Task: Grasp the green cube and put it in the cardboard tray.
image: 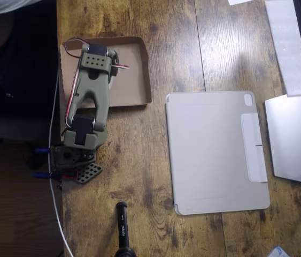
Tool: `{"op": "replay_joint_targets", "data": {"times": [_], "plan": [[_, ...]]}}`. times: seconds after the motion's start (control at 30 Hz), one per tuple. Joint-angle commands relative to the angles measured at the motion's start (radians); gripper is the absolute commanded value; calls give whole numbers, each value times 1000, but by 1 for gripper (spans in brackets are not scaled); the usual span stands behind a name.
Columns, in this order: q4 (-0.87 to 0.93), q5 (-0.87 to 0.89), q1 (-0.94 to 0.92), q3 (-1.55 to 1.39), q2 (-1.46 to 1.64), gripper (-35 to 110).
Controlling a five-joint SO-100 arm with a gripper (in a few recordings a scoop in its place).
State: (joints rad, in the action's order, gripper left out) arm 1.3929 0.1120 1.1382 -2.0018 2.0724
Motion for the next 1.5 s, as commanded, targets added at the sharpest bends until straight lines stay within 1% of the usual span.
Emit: {"op": "replay_joint_targets", "data": {"times": [0.0,0.1,0.2,0.3,0.4,0.47,0.53,0.6,0.7,0.93,1.07,1.13,1.23,1.33,1.47], "plan": [[26,-8,-23,20,26,27],[51,-28,-72,49,23,27],[110,-55,-209,127,-5,23],[163,-75,-462,239,-32,18],[215,-54,-785,344,-55,12],[270,-77,-973,391,-91,9],[322,-115,-1103,400,-120,8],[328,-132,-1183,353,-126,8],[291,-141,-1223,258,-120,8],[272,-74,-1215,123,-57,9],[229,-89,-1218,35,-26,8],[247,-87,-1246,55,-86,9],[325,-118,-1247,110,-190,9],[344,-126,-1255,135,-273,9],[380,-126,-1232,155,-296,8]]}}
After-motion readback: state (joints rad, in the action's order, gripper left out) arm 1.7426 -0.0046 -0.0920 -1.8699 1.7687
